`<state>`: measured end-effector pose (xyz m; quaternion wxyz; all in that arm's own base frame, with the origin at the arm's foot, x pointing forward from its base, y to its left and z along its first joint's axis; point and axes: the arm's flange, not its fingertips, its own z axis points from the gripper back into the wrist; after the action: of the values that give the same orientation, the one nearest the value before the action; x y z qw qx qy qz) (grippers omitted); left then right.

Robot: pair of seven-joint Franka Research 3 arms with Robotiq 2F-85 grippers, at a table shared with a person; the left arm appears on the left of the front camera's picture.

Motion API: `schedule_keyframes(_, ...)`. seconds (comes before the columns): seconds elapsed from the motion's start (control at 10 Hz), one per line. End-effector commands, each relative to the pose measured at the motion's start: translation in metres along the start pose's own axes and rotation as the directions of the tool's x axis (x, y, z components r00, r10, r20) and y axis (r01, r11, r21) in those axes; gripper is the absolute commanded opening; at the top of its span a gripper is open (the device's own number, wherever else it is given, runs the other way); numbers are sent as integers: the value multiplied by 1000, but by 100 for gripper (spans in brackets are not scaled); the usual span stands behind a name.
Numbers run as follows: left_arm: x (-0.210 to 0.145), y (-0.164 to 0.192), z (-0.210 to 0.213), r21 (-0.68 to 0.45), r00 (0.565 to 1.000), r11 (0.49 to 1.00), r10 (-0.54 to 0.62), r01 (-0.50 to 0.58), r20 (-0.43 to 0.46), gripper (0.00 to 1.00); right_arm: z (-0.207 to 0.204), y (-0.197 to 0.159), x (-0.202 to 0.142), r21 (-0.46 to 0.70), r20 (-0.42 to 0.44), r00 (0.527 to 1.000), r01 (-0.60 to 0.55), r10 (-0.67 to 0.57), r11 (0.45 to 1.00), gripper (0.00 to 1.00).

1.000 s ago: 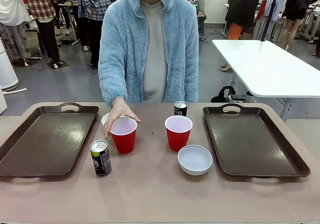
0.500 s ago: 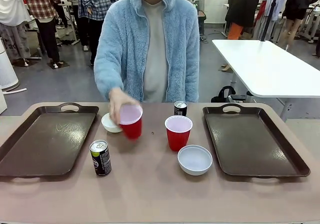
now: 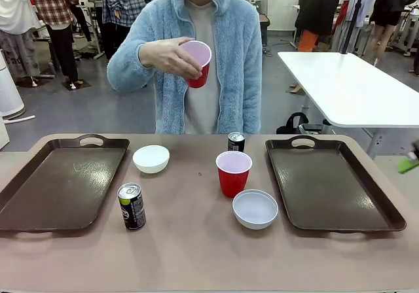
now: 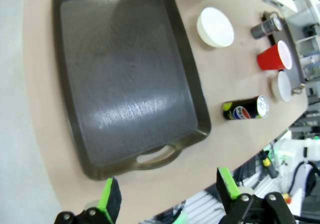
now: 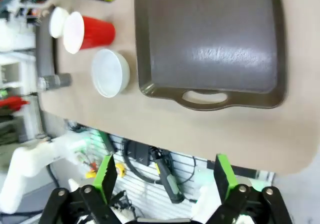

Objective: Prepare tableware on both trays.
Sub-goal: Pick up a Picnic Bowl from the table and place it on a Handle tray.

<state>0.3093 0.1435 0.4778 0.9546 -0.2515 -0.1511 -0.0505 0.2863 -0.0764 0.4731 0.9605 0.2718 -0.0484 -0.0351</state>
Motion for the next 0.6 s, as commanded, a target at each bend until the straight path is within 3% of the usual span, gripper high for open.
schedule_keyframes(0.0,0,2,2,-11,1000,1000,0,0,7,100,-42,48,15,-187,-69,995,55,-69,981,100)
schedule_keyframes(0.3,0,2,2,-11,1000,1000,0,0,7,100,-116,131,28,-321,-18,992,111,-123,940,100)
schedule_keyframes(0.5,0,2,2,-11,1000,1000,0,0,7,100,-152,166,31,-371,-3,992,112,-122,922,100)
